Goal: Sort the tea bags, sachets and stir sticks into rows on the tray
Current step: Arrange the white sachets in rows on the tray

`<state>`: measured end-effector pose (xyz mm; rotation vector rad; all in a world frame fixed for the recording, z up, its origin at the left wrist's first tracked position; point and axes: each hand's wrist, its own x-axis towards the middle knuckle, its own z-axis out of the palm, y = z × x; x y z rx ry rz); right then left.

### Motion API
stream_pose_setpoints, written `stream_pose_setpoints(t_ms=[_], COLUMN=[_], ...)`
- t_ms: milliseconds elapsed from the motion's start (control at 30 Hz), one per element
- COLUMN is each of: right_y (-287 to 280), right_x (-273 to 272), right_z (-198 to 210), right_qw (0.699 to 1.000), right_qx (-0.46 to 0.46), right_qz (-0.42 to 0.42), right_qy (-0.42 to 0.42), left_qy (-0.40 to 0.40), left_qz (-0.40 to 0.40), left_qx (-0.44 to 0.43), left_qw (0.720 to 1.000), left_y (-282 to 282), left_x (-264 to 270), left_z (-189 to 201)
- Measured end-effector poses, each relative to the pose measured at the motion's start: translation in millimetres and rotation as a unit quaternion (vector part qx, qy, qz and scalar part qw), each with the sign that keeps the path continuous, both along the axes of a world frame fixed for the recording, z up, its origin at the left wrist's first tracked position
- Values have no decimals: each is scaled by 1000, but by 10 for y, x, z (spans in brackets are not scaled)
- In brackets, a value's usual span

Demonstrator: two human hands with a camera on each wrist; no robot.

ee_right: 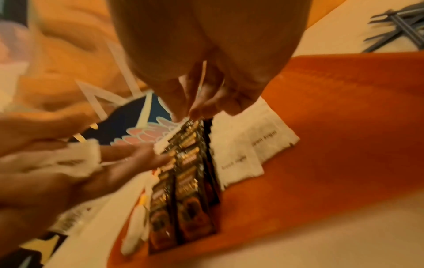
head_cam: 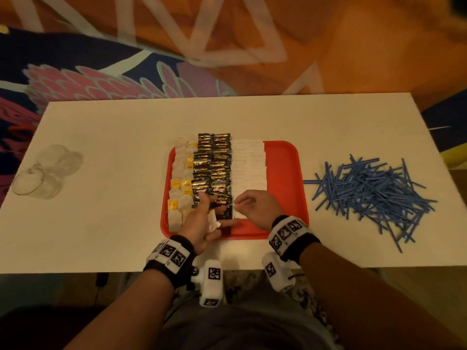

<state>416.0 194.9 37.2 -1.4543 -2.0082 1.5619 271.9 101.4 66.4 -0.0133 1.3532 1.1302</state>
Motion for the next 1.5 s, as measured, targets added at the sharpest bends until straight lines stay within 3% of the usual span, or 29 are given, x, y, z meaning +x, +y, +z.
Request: stream_pose_setpoints(t_ms=[133,200,400,500,633,833,933,1167,1333,1500], right_y=[37,53,189,254,284,182,129,117,98,105], right_x=[55,113,321,427,494,523,512,445,443,403], right_z=[260,356,519,610,676,714,691,588,570,390], right_qw=[993,993,998,998,997,982,980,982,979,966], right_qx=[-89,-74,-53,-27,-38,-8,-3,-24,-38,-147], right_qz=[58,78,-17,-41,-54,-125,-97,-117,-116,-162], right_qy=[61,56,39,32,42,139,176,143,161,140], left_qy=[4,0,-16,66,134,244,281,282,387,405], left_qz=[-70,-98,-120,-124,-46,9,32,-16,-132,-141], left_qx=[9,22,69,91,86,96,109,163,183,157], left_qw=[997,995,990,986,986,965,953,945,894,890], left_y=[203,296,403,406,453,490,481,346,269,254], left_x=[147,226,345,380,455,550,546,495,443,388], left_z=[56,116,239,270,316,338,350,312,260,170])
